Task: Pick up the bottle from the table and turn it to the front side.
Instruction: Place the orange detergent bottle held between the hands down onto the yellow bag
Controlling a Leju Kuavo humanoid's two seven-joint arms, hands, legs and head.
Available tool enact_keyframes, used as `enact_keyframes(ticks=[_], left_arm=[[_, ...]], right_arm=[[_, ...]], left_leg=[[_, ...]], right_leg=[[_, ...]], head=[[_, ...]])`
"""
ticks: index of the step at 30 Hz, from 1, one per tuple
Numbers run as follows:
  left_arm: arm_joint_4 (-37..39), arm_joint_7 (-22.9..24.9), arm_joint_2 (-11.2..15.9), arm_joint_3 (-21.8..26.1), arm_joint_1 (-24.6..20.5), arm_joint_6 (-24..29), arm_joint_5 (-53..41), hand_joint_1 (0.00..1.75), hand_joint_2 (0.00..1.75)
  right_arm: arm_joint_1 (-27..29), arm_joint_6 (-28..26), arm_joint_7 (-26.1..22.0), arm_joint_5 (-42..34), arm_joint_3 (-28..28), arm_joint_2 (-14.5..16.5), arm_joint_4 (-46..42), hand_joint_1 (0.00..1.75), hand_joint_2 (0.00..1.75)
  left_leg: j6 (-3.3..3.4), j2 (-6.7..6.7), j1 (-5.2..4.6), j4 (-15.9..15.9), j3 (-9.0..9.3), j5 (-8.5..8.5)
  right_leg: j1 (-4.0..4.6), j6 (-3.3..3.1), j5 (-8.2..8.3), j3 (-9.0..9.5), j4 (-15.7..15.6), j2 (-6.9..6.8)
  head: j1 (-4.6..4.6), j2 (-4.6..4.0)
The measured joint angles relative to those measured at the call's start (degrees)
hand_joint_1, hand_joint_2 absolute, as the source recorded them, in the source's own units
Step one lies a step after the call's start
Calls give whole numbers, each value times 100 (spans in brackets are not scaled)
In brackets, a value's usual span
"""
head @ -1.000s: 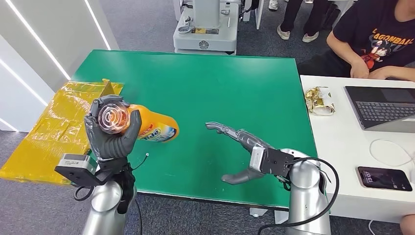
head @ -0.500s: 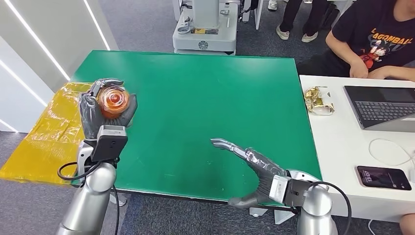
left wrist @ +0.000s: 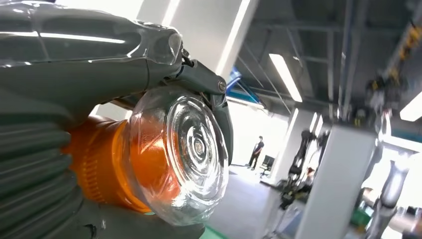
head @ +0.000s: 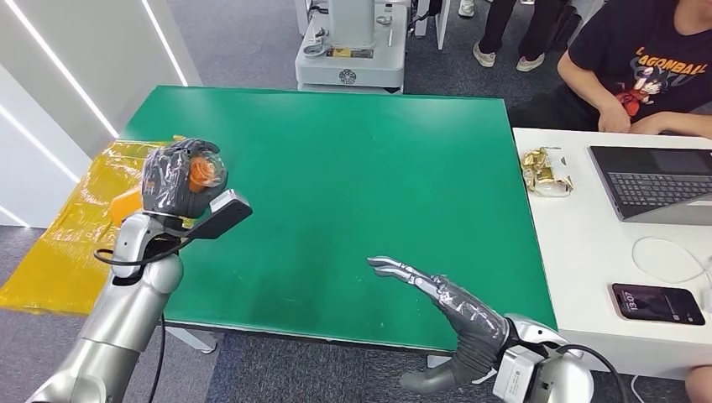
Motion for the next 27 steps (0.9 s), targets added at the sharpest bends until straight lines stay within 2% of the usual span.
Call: enact_keyframes(ticks=[5, 10, 14, 22, 27], left_arm=[[1091, -2, 121, -366, -689, -407, -677, 175, 175], [2246, -118, 39, -899, -1410, -875, -1207, 175, 175], [2924, -317, -19, -1252, -1793, -1354, -1416, 175, 175], [3832, -398, -11, -1769, -2197, -2738, -1679, 175, 175], [4149, -314, 158, -1906, -2317, -3564, -1710, 175, 175]], right_arm=[[-38, 0, 3, -160, 65, -14, 103, 0, 175], [-79, 0, 4, -346, 160, -30, 263, 0, 175], [-113, 0, 4, -436, 220, -33, 383, 0, 175], [-236, 0, 2, -521, 317, -33, 680, 0, 175], [-398, 0, 3, -668, 360, -32, 863, 0, 175]], left_leg=[[-4, -2, 0, 0, -2, 5], [-3, -2, -1, 1, -4, 7], [-3, -1, -1, 1, -4, 7], [-6, -2, 1, -1, -7, 8], [-9, 0, 2, -1, -8, 11]], right_leg=[[0, 2, 6, 3, 1, -3], [0, 5, 12, 3, 0, -2], [0, 4, 13, 2, 0, 1], [2, 4, 12, 0, 3, -1], [2, 4, 12, -3, 5, 3]], head=[[0, 0], [1, 0], [1, 0], [2, 0], [0, 0]])
